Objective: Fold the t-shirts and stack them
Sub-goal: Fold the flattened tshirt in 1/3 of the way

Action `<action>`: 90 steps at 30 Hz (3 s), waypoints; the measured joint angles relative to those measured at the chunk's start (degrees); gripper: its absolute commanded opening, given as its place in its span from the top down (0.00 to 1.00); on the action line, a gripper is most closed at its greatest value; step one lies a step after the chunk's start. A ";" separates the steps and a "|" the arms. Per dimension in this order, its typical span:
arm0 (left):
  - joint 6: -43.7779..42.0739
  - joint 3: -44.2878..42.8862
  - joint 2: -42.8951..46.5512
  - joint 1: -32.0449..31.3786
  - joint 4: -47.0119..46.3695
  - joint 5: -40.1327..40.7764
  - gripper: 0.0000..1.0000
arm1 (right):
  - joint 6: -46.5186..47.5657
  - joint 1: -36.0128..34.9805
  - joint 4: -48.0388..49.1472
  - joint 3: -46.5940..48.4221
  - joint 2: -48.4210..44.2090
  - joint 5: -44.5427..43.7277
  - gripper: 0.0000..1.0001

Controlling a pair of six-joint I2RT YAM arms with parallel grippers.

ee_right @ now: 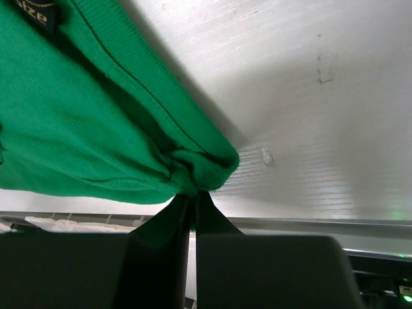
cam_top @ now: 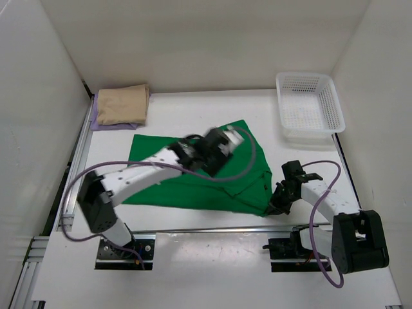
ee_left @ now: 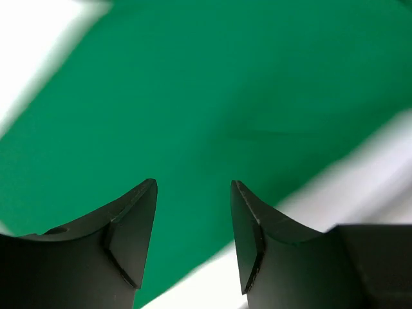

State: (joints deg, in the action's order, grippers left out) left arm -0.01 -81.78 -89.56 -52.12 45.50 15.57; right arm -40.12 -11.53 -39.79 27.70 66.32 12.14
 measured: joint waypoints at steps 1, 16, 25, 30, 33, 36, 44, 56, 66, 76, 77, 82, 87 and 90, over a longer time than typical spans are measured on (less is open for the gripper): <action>-0.07 -0.13 -2.71 -3.91 -1.03 -2.12 0.40 | -0.04 0.09 0.33 -0.22 0.00 0.31 1.00; 0.02 -7.28 -27.30 -13.73 -3.54 -14.19 0.52 | -1.07 0.28 2.82 -2.75 -2.71 2.64 1.00; 0.00 -7.74 -28.28 -13.68 -3.56 -10.36 0.52 | -1.38 0.28 3.15 -3.06 -3.13 2.91 1.00; 0.04 -8.50 -29.90 -13.60 -3.89 -6.73 0.76 | -1.36 0.28 3.17 -3.08 -3.13 2.95 1.00; 0.22 -8.50 -31.10 -13.55 -3.82 -5.53 0.90 | -1.29 0.28 3.19 -3.08 -3.13 2.97 1.00; -0.04 -8.81 -31.15 -13.09 -3.76 -4.87 0.90 | -1.27 0.28 3.19 -3.08 -3.10 2.99 1.00; -0.02 -10.45 -31.15 -4.72 -3.76 -5.79 0.90 | -1.20 0.28 3.23 -3.08 -3.10 2.99 1.00; -0.04 -15.76 -33.77 6.58 -1.53 -9.79 0.27 | -0.17 0.28 3.28 -3.02 -2.91 3.15 1.00; -0.07 -3.98 -16.13 20.65 5.84 -11.85 0.11 | 1.64 0.26 0.79 -0.66 -0.26 1.42 0.96; 0.15 34.29 7.58 60.06 12.07 -6.67 0.07 | 3.34 0.79 -0.96 1.57 1.25 -1.25 0.96; 0.11 35.45 7.32 61.46 12.44 -7.56 0.05 | 3.61 0.94 -1.03 1.81 1.66 -1.31 0.96; 0.04 34.42 4.85 68.63 10.12 -14.95 0.03 | 4.70 1.07 -1.27 2.21 2.36 -1.49 0.97; 0.09 32.06 -2.23 69.53 6.25 -17.75 0.27 | 5.01 1.07 -1.53 2.51 2.62 -1.73 1.00; 0.20 30.36 -4.66 69.53 7.61 -17.99 0.48 | 5.18 1.07 -1.57 2.56 3.13 -1.73 1.00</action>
State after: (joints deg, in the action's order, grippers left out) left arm 0.19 -51.42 -94.21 17.41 53.10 -2.42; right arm -34.94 -10.46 -41.36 30.26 69.45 10.41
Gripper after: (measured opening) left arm 0.651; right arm 0.011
